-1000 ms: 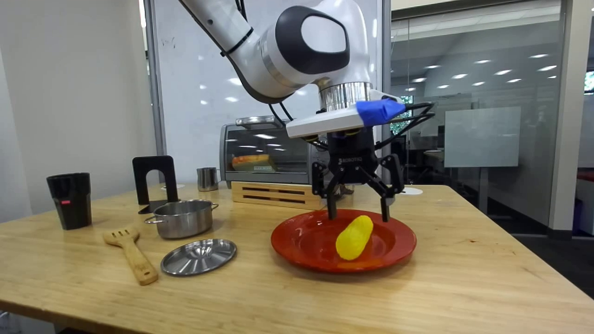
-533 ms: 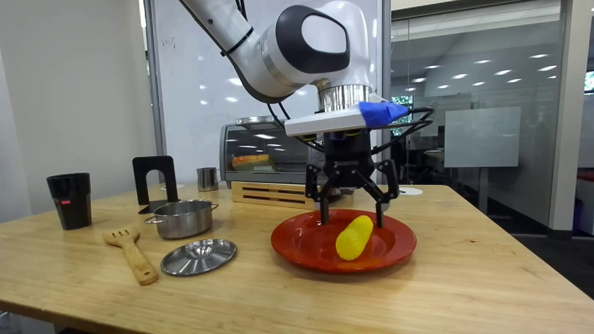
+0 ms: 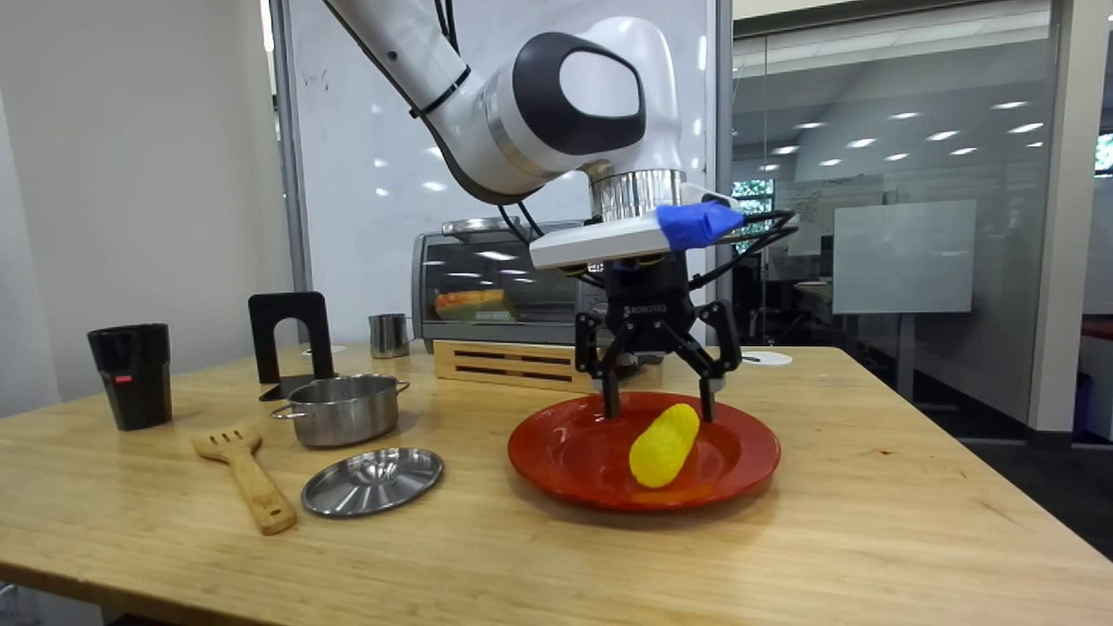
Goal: Put the cob of maize in the pot
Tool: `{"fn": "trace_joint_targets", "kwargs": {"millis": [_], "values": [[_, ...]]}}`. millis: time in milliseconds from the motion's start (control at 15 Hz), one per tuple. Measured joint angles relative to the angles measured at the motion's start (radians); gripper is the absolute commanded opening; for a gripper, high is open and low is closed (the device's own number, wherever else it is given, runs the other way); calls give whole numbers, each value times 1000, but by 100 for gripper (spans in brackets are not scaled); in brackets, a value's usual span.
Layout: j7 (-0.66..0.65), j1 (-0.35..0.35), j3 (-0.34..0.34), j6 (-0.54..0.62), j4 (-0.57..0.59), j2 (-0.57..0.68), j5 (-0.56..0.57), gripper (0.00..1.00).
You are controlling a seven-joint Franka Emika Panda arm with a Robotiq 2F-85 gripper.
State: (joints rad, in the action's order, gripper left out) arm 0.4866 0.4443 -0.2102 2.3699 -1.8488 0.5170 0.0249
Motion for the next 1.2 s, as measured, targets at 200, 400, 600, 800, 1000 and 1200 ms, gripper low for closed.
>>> {"fn": "trace_joint_targets", "kwargs": {"millis": [200,400,600,800,1000,1200], "values": [[-1,0,-1,1,1,0,0,100],[0,0,-1,0,1,1,0,100],[1,0,0,2,5,17,0,100],[4,2,4,24,12,46,0,75],[9,8,14,48,19,67,0,58],[16,9,22,65,19,70,0,38]]}}
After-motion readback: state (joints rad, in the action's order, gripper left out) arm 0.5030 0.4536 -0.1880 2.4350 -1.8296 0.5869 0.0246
